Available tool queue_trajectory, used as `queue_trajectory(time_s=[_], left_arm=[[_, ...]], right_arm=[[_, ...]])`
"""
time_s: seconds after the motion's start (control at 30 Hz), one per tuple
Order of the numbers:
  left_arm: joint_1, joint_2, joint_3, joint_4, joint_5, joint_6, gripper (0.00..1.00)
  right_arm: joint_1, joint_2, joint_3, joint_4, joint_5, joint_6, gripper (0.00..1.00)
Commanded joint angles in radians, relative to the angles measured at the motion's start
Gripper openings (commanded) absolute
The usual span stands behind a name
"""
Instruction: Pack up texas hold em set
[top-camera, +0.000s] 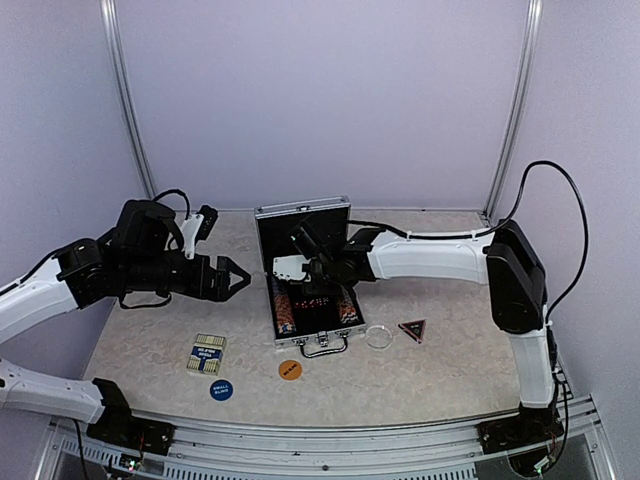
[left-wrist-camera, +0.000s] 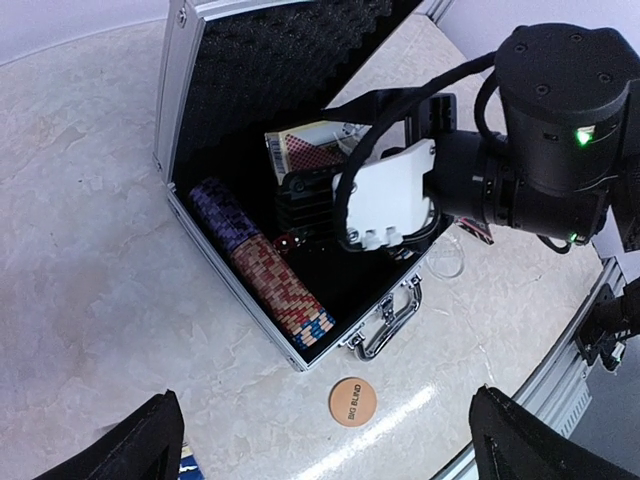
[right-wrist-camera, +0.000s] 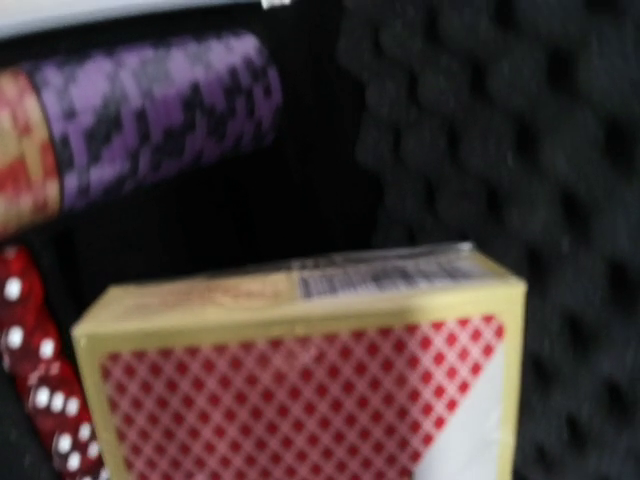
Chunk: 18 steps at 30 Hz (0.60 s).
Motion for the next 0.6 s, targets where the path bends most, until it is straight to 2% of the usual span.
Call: queue_trajectory(time_s=[0.0, 0.47, 0.57], left_arm=[[0.012, -0.032, -0.017, 0.006, -0.011, -0.015, 0.99], [0.014, -0.070, -0.062, 0.026, -0.005, -0.033, 0.99], [0.015, -0.076, -0.068, 0.029, -0.008, -0.035, 0.99]], right_arm=[[0.010, 0.059, 0.069, 0.039, 0.034, -0.059, 0.05], [-0.004, 0.158, 0.108, 0.084, 0.061, -0.072, 0.08], [-0.009, 0.167, 0.109, 0.093, 0.062, -0.072, 0.12]])
